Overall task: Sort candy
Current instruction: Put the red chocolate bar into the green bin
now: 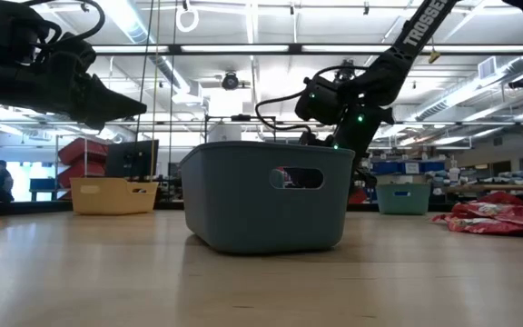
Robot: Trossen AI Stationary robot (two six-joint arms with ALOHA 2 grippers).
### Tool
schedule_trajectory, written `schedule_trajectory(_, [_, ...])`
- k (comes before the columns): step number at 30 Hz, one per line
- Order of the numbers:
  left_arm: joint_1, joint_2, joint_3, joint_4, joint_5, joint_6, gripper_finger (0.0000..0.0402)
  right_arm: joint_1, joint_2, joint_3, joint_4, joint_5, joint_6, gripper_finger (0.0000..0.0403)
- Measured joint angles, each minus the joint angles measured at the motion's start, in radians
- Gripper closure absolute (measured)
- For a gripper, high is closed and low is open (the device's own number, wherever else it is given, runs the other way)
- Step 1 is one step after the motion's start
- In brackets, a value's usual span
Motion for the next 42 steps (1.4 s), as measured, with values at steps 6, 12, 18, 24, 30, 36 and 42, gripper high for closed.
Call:
schedule_trajectory(6, [0.000,0.003,0.000,-0.001,-0.001,0.000,0.0390,-0.003,-0.013,0.003,-0.023,-0.011,-0.052,0.0334])
schedule_trajectory(12, [0.000,0.003,0.000,-0.001,-0.001,0.000,0.0390,-0.004,-0.080,0.007,-0.092,-0.054,-0.096,0.0341])
schedule_trajectory(18, [0.000,0.003,0.000,0.000,-0.001,0.000,0.0390,-0.011,-0.166,0.072,-0.268,-0.046,-0.166,0.0347])
schedule_trajectory(24, [0.000,0.003,0.000,0.000,-0.001,0.000,0.0390,-0.062,-0.273,0.151,-0.533,0.106,-0.180,0.0351])
schedule_trajectory(30, [0.000,0.003,0.000,0.000,-0.001,0.000,0.0390,-0.209,-0.379,0.161,-0.751,0.202,-0.066,0.0352])
schedule_trajectory(36, [0.000,0.003,0.000,0.000,-0.001,0.000,0.0390,-0.363,-0.367,0.118,-0.732,0.172,-0.055,0.0351])
schedule_trajectory(42, [0.000,0.004,0.000,0.000,-0.001,-0.006,0.0390,-0.427,-0.262,0.092,-0.634,0.062,-0.078,0.0351])
